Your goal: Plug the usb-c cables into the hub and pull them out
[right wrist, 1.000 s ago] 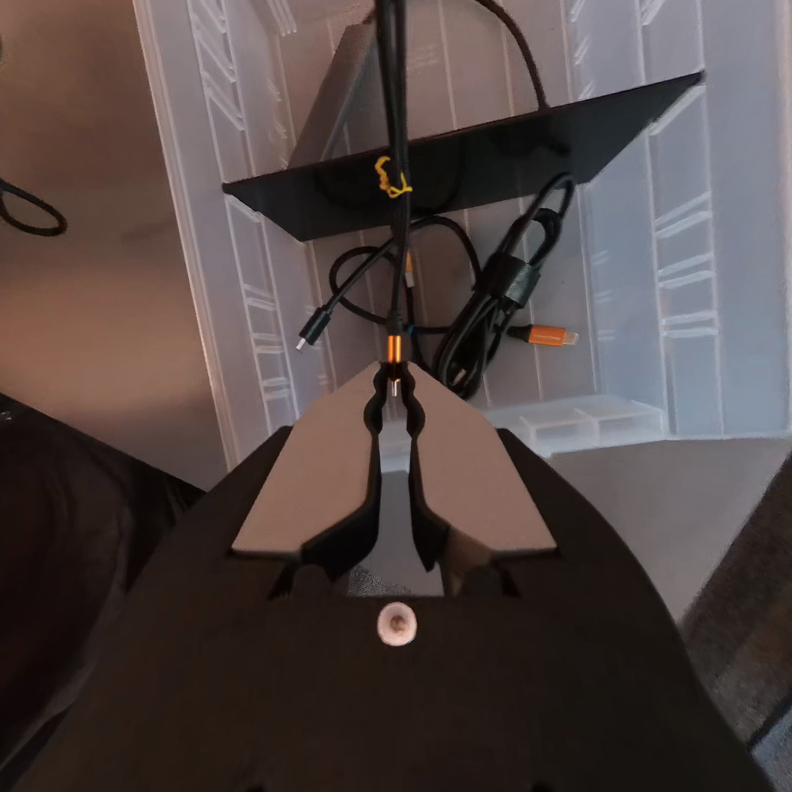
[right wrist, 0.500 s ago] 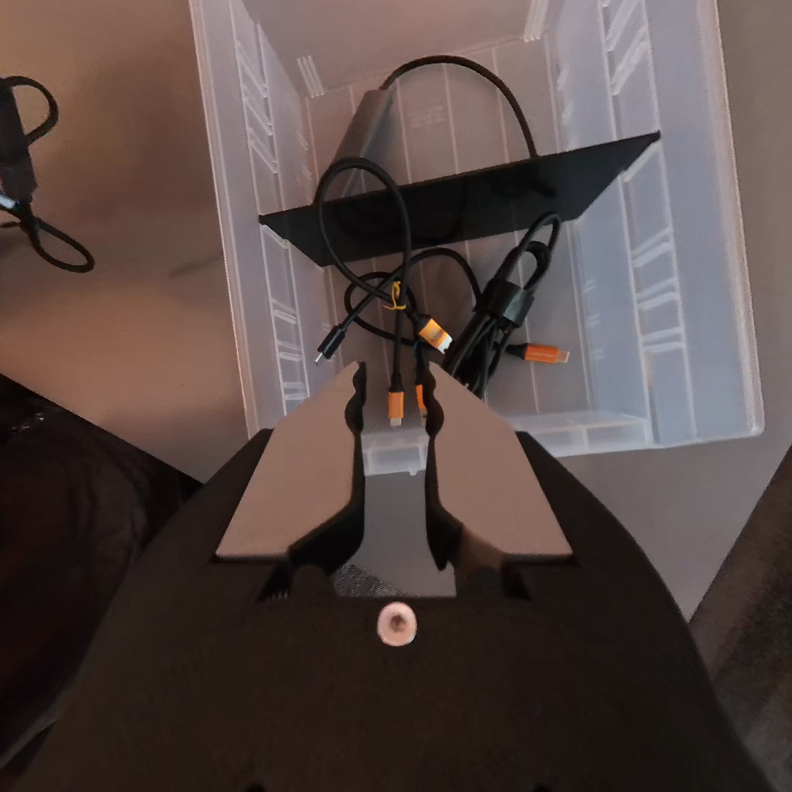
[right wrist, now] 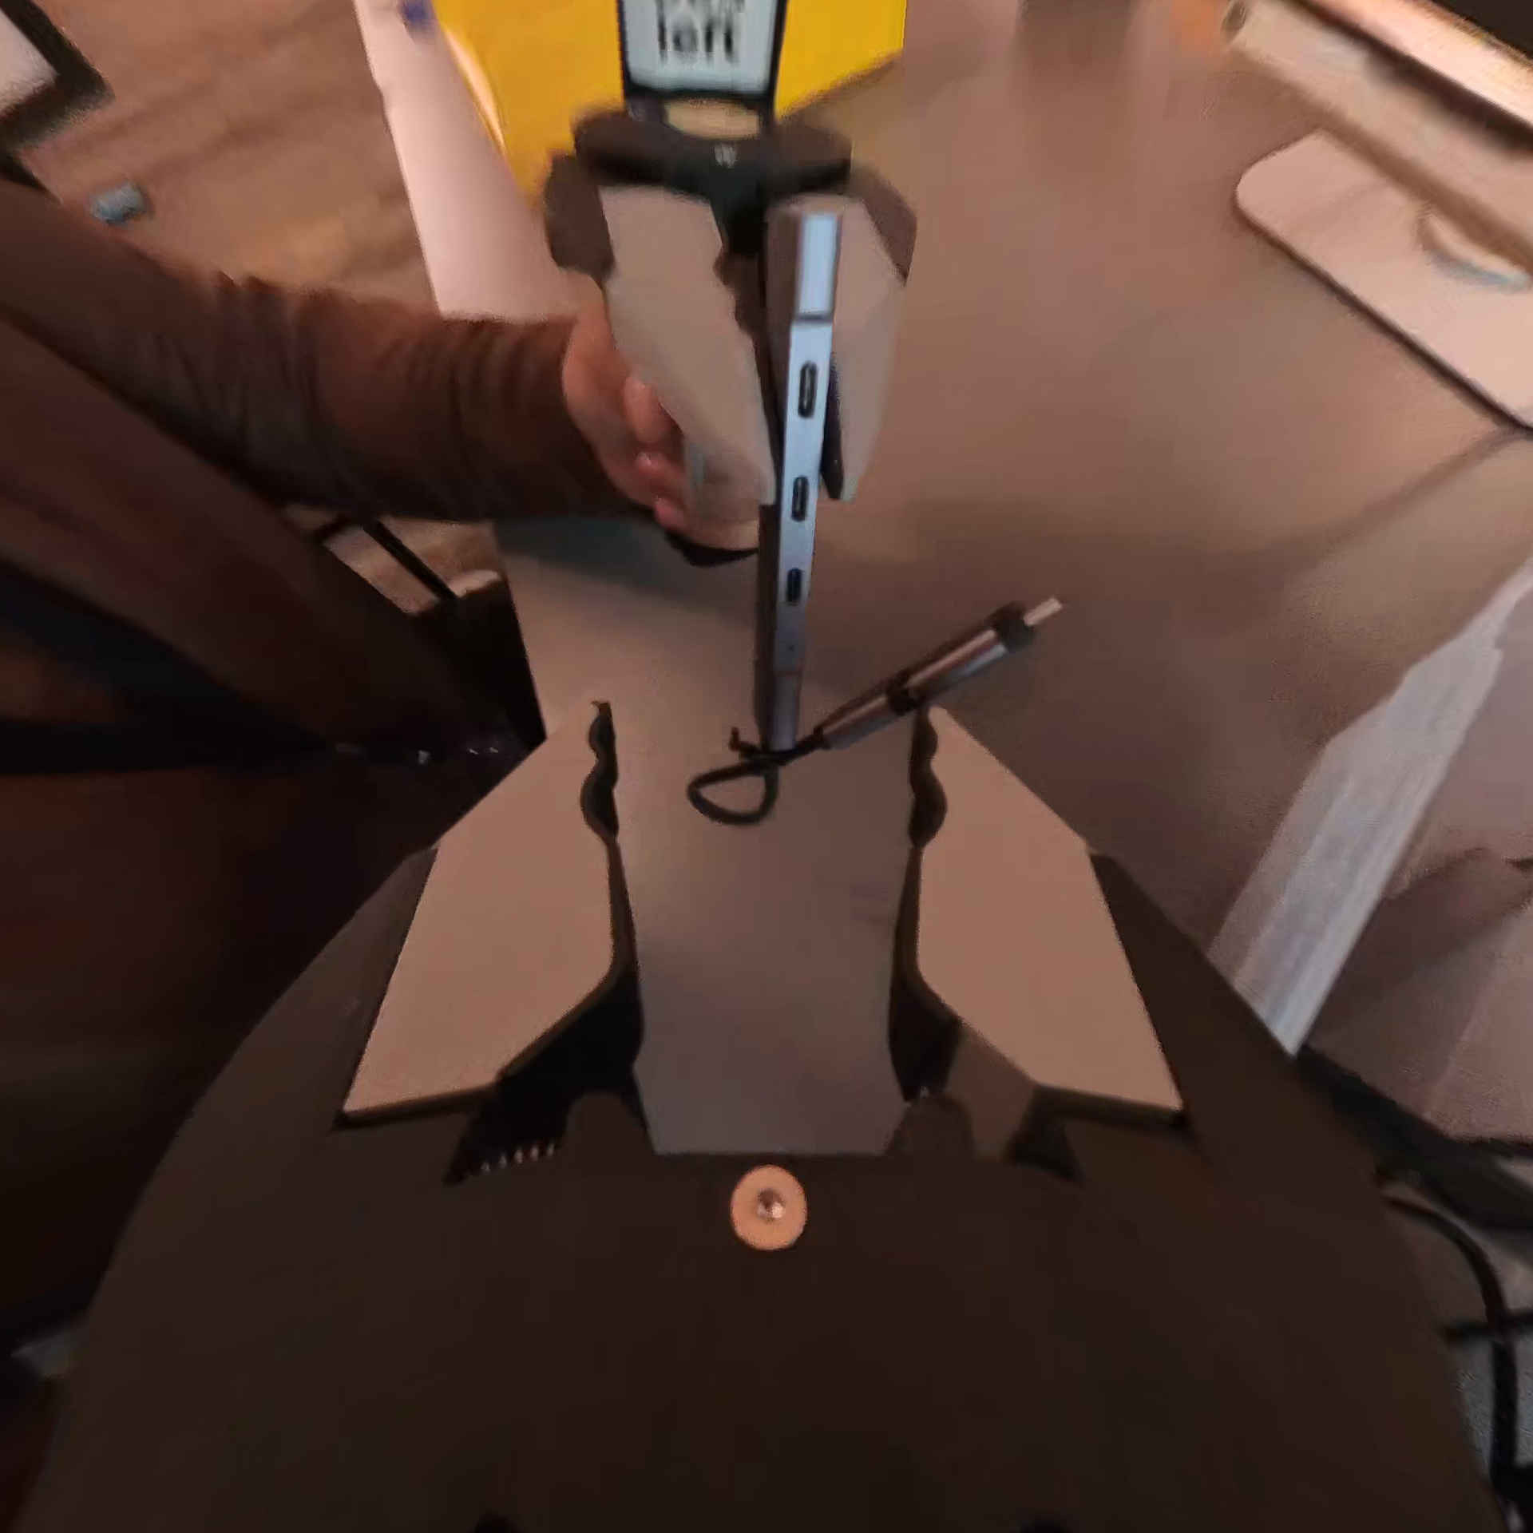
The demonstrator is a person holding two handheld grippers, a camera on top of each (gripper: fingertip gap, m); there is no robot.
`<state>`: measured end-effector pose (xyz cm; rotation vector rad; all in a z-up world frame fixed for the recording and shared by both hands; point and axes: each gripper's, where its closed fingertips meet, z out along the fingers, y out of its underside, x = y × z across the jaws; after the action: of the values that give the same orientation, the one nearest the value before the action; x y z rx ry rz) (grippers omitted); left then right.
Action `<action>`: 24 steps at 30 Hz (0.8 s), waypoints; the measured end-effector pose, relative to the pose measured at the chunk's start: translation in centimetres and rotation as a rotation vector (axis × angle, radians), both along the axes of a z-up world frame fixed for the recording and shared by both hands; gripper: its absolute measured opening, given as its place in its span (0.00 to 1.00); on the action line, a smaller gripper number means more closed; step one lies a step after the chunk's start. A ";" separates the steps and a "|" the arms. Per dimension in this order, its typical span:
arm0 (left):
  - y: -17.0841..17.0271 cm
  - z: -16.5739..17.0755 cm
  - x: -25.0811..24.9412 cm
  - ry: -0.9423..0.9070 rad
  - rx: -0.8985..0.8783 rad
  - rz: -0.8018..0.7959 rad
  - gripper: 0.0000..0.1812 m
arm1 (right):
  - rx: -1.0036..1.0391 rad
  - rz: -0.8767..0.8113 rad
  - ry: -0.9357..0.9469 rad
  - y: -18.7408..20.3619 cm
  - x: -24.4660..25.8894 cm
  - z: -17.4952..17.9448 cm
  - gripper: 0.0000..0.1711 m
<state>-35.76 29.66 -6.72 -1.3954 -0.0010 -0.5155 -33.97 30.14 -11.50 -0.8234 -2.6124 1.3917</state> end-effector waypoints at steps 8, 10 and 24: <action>-1.0 0.9 -0.5 -0.019 0.065 0.019 0.03 | 0.011 -0.035 0.057 -1.4 -2.7 -1.6 0.00; -1.2 1.0 -1.0 -0.031 0.059 0.033 0.04 | -0.023 -0.063 0.025 -1.1 -3.1 -1.6 0.10; -0.7 -1.1 0.5 0.092 -0.064 0.040 0.04 | -0.238 0.067 0.036 -5.2 -2.1 -0.4 0.03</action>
<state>-35.24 28.99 -7.79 -1.4774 0.0295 -0.4207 -36.04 24.98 -11.88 -0.7319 -2.5015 1.7432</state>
